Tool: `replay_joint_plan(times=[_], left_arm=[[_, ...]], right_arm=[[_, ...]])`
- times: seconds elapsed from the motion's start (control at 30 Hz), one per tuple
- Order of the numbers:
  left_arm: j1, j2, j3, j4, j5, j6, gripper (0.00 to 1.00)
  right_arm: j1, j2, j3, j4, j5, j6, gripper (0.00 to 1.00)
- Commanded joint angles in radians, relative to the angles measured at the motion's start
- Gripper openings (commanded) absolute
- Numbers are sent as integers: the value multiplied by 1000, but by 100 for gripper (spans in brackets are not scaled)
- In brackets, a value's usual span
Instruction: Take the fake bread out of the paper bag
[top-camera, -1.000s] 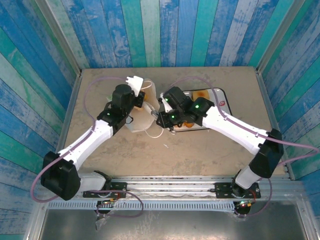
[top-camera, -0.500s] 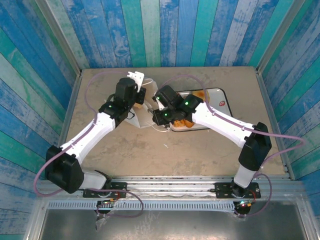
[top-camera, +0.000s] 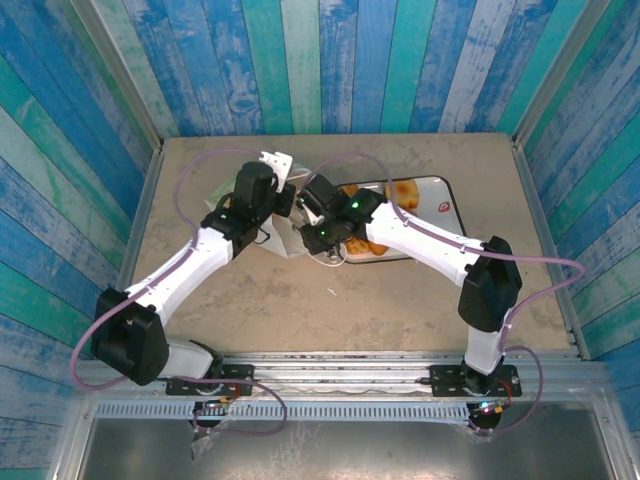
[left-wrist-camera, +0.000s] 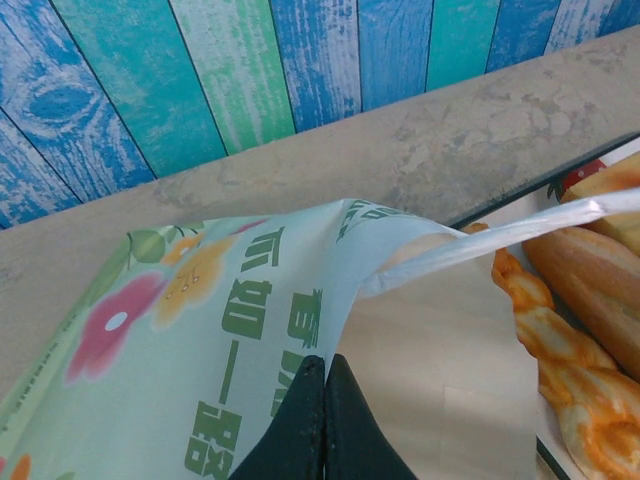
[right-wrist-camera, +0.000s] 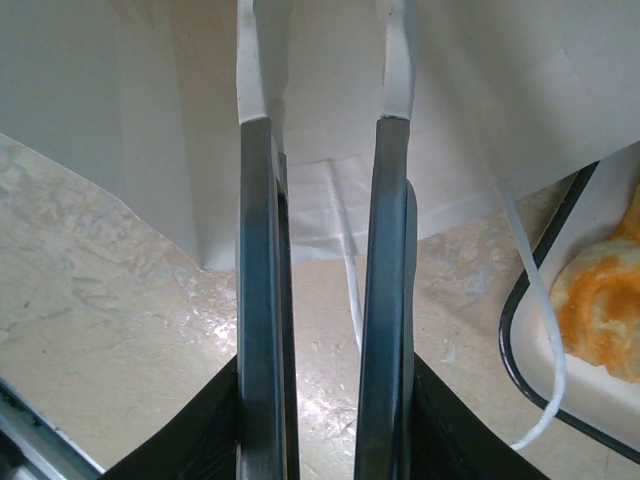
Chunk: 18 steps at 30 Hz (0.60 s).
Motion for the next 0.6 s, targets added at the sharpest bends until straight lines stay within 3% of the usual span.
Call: replay_joint_plan(times=[0.0, 0.33, 0.57], left_arm=[[0, -70, -15, 50, 24, 17, 0], [0, -157, -62, 106, 65, 31, 0], [0, -180, -102, 144, 114, 44, 0]], right_arm=[[12, 15, 16, -29, 55, -41, 37], [18, -69, -147, 74, 70, -27, 37], [18, -62, -136, 63, 58, 8, 37]])
